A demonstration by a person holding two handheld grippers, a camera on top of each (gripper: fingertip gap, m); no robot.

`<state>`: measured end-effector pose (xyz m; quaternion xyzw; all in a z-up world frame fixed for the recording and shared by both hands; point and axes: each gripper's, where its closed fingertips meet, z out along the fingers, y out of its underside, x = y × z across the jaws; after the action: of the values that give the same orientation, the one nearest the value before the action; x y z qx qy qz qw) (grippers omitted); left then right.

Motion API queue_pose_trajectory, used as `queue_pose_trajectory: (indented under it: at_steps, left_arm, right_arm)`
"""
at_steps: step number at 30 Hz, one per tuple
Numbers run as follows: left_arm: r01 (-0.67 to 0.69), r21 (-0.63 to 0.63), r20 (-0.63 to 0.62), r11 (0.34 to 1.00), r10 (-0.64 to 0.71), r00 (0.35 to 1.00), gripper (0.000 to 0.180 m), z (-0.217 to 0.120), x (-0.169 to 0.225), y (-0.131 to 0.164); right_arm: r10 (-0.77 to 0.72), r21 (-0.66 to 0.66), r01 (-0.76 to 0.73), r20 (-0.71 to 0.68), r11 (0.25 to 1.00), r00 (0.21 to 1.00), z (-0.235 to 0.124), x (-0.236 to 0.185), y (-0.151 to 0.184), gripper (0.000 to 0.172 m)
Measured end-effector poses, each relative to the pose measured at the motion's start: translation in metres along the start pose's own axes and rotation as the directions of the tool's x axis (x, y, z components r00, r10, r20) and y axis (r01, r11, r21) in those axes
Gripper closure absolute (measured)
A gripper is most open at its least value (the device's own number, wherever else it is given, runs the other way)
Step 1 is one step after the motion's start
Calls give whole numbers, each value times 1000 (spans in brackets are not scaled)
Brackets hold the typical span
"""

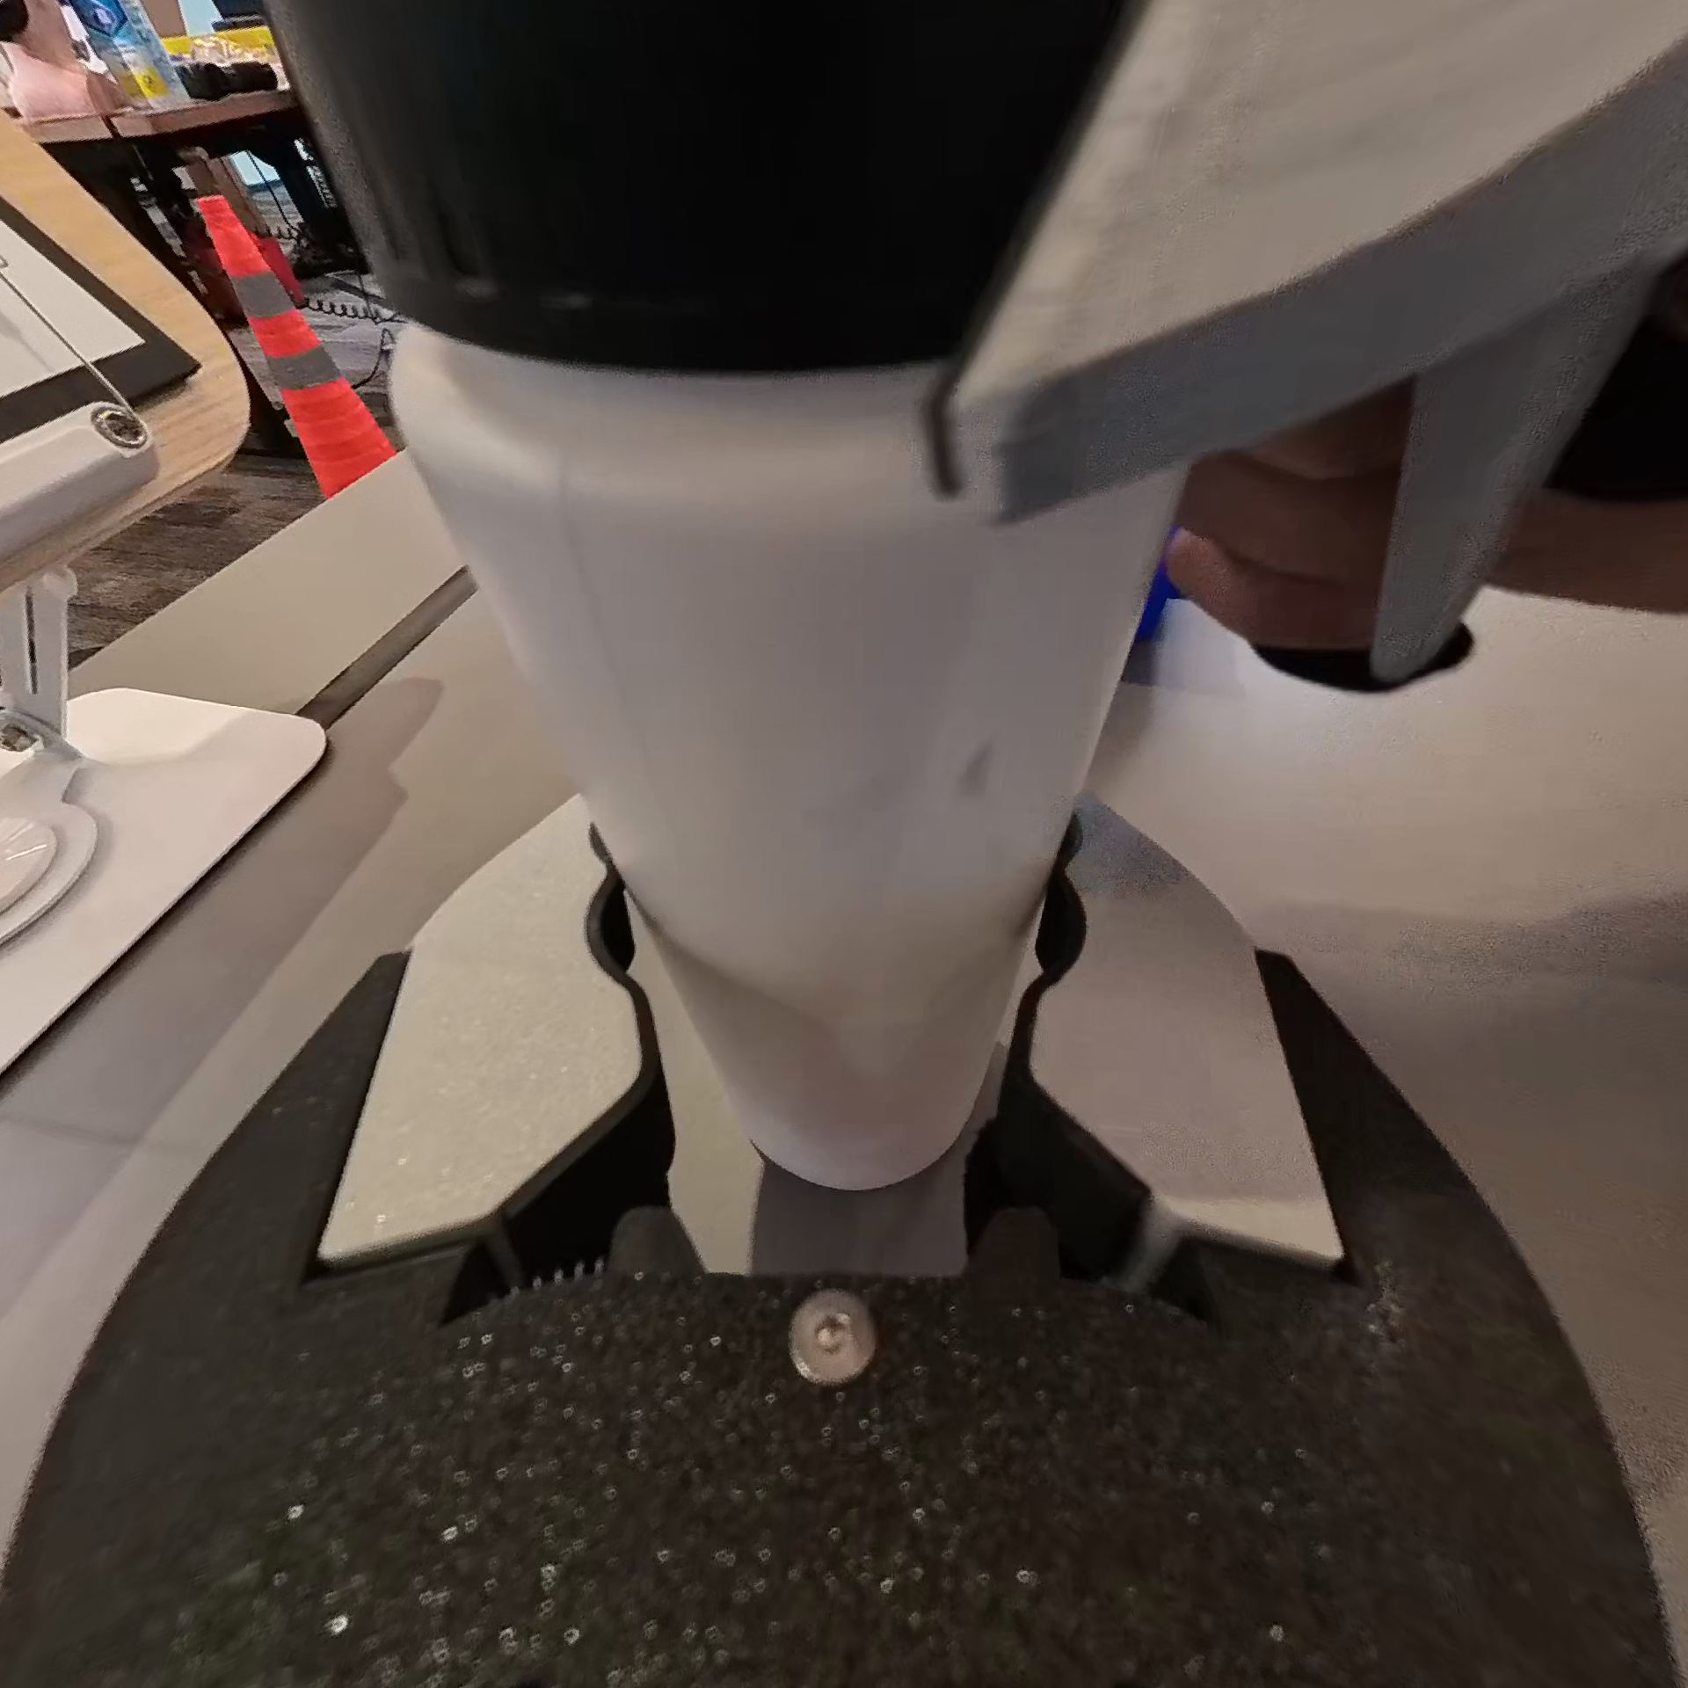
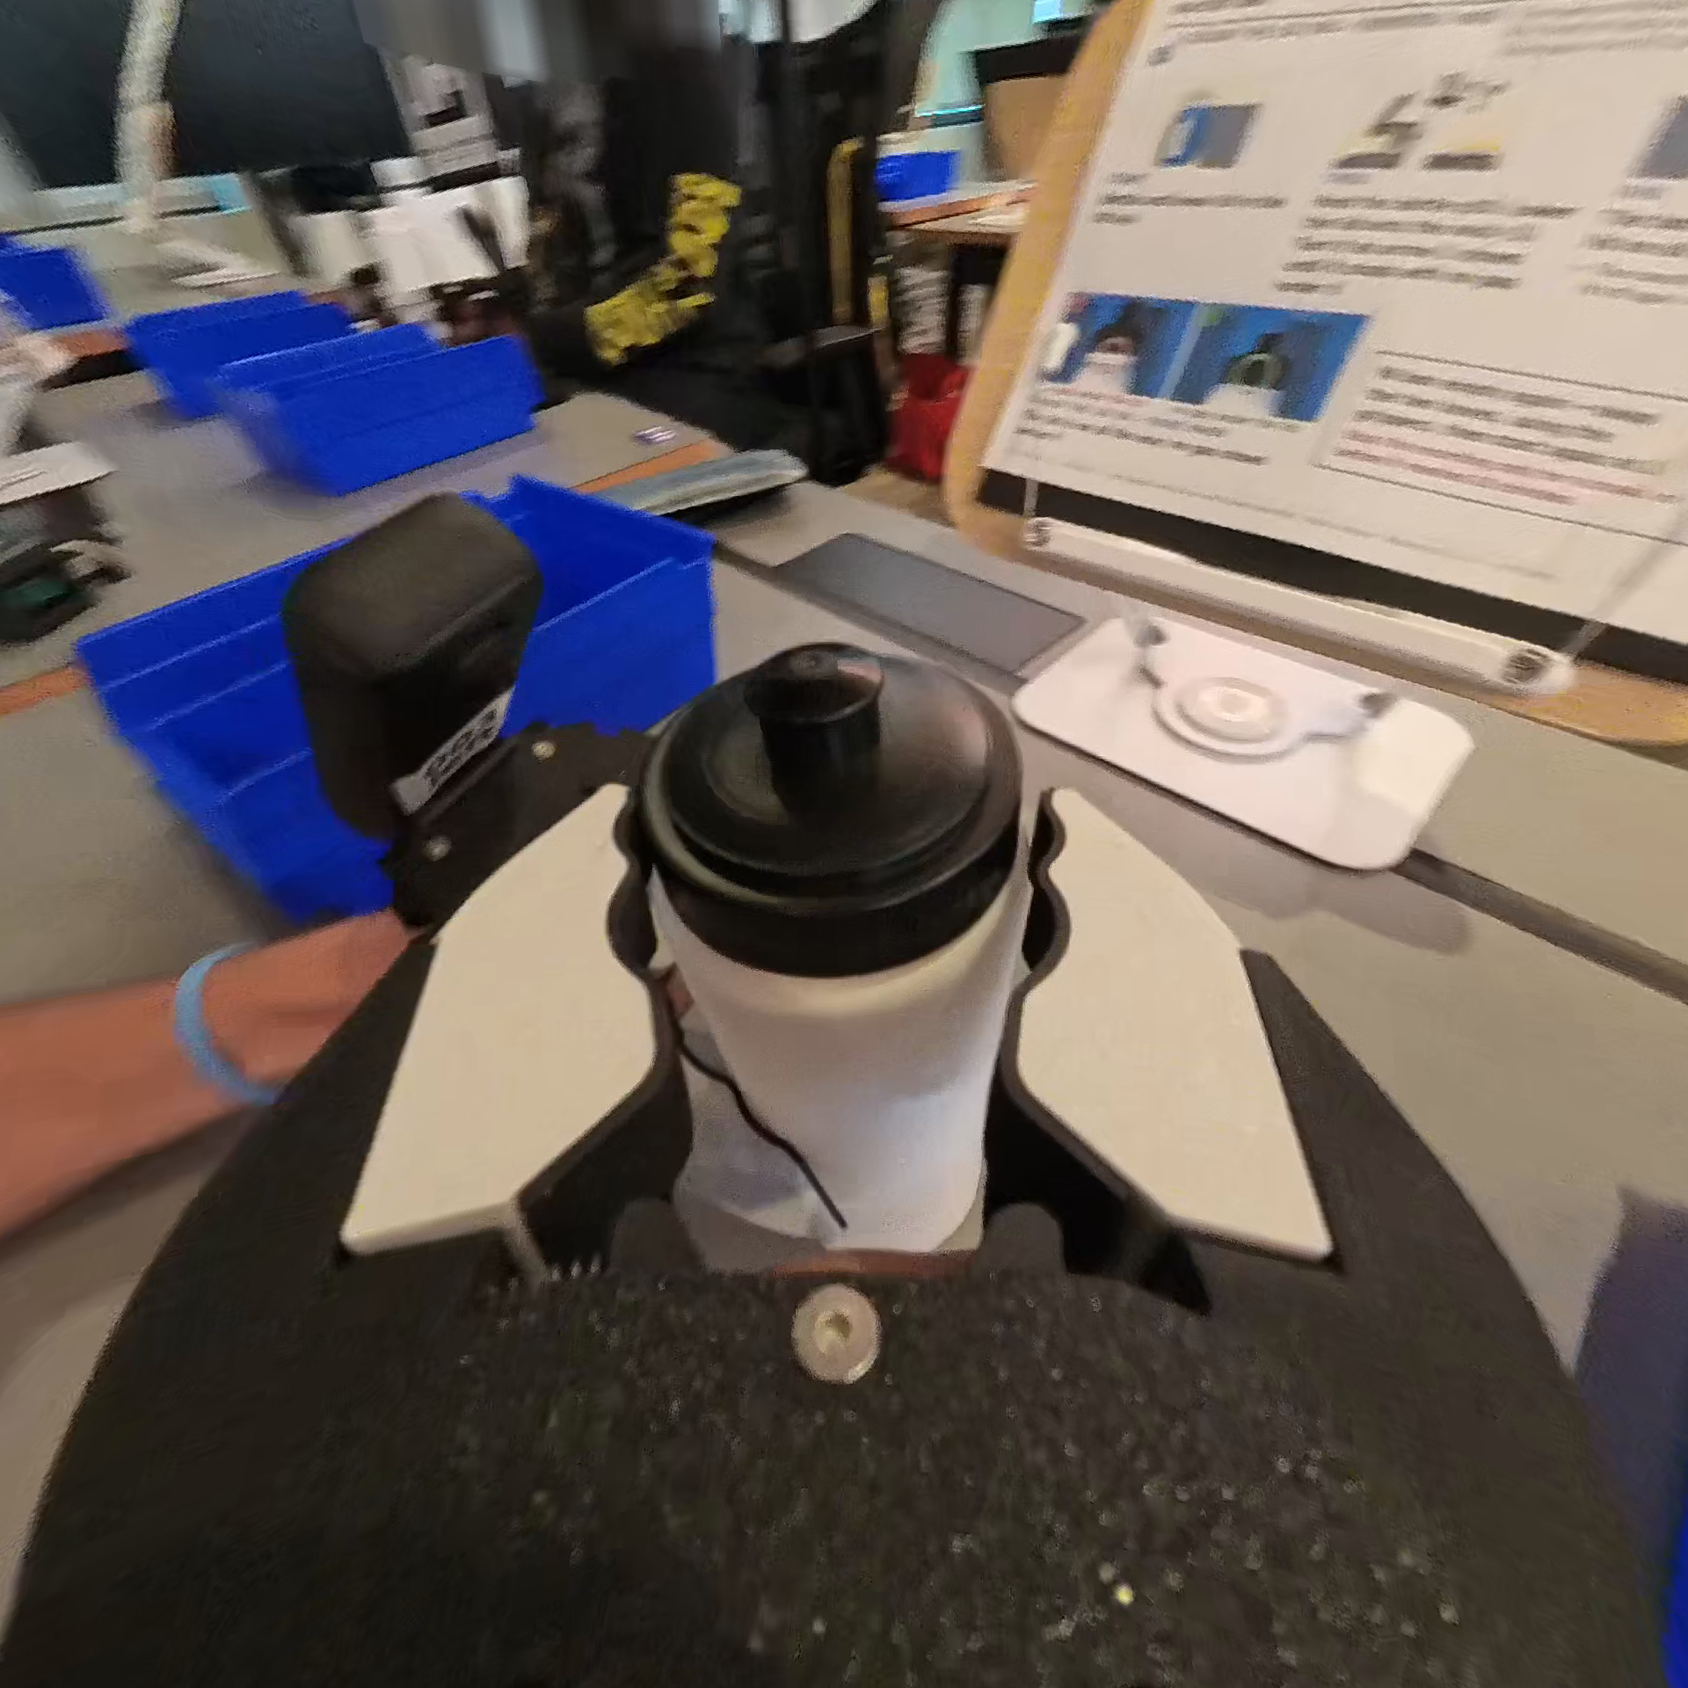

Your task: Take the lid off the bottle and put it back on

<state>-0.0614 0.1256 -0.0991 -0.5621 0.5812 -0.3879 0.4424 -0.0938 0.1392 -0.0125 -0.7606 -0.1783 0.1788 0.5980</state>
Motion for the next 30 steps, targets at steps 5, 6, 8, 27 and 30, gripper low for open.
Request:
queue_pose_trajectory:
  at_steps: [5, 6, 8, 27, 30]
  left_arm:
    - [5, 0, -1, 1000, -5, 1000, 93, 1, 0, 0]
    - [7, 1, -3, 1000, -7, 1000, 93, 0, 0, 0]
    - [7, 0, -3, 1000, -7, 1000, 93, 0, 0, 0]
    - [17, 5, 1, 1000, -17, 1000, 93, -1, -3, 0]
    - [33, 13, -1, 999, -33, 999, 93, -2, -5, 0]
  right_arm:
    - [-68, 12, 69, -54, 998, 996, -6, 2, -7, 96]
    - [-94, 32, 95, -16, 995, 995, -11, 3, -13, 95]
    - [-158, 40, 154, 114, 987, 981, -24, 4, -23, 100]
    - [-95, -101, 135, 325, 986, 941, -21, 1, -4, 109]
    - [-42, -35, 46, 95, 998, 995, -17, 1, -5, 109]
